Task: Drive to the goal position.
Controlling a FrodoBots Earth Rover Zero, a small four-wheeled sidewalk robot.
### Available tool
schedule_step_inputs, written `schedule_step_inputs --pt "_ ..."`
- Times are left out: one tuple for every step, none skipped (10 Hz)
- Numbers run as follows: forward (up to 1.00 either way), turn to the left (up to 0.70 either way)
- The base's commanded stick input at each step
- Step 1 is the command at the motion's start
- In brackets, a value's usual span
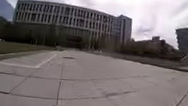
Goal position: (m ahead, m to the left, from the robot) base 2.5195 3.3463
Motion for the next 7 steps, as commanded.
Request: schedule_step_inputs --pt "1.00 0.40" --pt "1.00 0.40" --pt "1.00 0.19" --pt "1.00 0.00" --pt "1.00 0.00" --pt "1.00 0.00" --pt "1.00 0.00"
